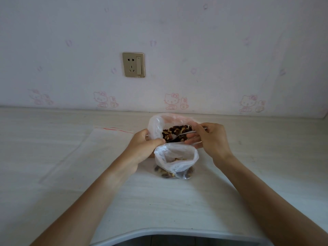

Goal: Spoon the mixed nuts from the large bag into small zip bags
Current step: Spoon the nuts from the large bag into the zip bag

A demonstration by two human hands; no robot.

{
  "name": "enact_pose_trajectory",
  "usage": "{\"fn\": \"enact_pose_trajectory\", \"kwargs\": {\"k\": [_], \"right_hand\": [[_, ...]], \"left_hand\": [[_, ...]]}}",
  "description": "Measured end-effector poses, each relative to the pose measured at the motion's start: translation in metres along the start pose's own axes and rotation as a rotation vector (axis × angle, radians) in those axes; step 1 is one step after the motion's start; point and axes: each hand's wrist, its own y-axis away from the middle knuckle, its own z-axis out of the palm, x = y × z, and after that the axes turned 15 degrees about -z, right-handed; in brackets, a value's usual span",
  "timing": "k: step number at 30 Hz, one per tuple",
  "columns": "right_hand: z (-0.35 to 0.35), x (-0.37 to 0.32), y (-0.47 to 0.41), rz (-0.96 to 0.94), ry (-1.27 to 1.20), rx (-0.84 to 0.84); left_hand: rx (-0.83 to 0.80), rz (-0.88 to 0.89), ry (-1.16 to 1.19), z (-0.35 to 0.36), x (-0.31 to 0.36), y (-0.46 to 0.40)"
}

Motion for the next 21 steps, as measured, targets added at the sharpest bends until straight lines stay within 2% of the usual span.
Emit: {"fn": "enact_pose_trajectory", "kwargs": {"k": [4, 8, 13, 16, 21], "right_hand": [[0.002, 0.003, 0.002, 0.038, -0.037, -0.001], [0.009, 0.003, 0.001, -0.027, 0.039, -0.021], [0.012, 0.000, 0.000, -0.007, 0.029, 0.022], [0.011, -0.001, 0.001, 0.029, 0.008, 0.044], [0.007, -0.002, -0.003, 0.019, 0.045, 0.050]], "left_hand": [[-0.019, 0.020, -0.033, 0.000, 0.000, 0.001], [-0.035, 0.037, -0.060, 0.001, 0.000, 0.001], [0.160, 0.120, -0.158, 0.000, 0.001, -0.002], [0.100, 0.058, -0.073, -0.002, 0.002, -0.004], [0.056, 0.054, -0.043, -0.002, 0.004, -0.006]]}}
